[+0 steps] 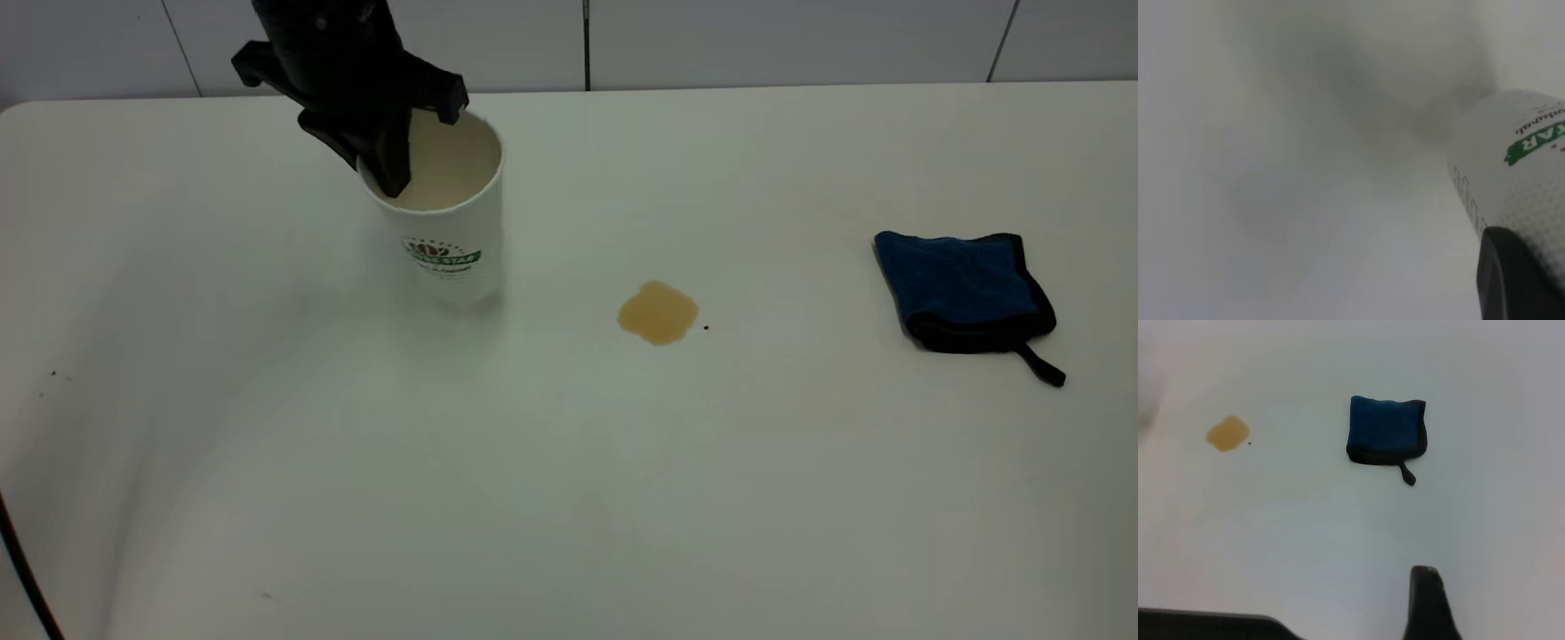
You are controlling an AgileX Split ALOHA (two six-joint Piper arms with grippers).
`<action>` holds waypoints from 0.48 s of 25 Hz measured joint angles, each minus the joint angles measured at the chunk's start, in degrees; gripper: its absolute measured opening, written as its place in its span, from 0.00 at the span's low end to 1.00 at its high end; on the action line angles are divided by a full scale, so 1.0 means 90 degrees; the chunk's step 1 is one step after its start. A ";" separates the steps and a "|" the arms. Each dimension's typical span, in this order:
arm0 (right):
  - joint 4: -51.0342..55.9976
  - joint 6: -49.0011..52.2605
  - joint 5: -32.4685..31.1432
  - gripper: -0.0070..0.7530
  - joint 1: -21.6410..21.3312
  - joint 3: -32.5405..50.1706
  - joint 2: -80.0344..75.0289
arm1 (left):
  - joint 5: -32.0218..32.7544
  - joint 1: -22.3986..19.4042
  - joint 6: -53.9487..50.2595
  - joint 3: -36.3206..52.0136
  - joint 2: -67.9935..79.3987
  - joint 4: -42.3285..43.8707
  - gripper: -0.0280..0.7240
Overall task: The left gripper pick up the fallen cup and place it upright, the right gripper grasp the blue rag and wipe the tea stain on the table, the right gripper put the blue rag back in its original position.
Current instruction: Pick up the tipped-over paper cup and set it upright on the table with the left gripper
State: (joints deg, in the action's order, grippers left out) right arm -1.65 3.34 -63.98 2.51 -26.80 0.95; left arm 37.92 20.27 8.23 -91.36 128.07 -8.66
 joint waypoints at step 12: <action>0.0000 0.0000 0.0000 0.71 0.0000 0.0000 0.0000 | -0.0243 -0.0160 0.0728 0.0000 0.0343 -0.1000 0.04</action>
State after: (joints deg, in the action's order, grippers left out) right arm -1.65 3.34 -63.98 2.51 -26.80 0.95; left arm 35.73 18.83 14.78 -91.36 131.17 -17.66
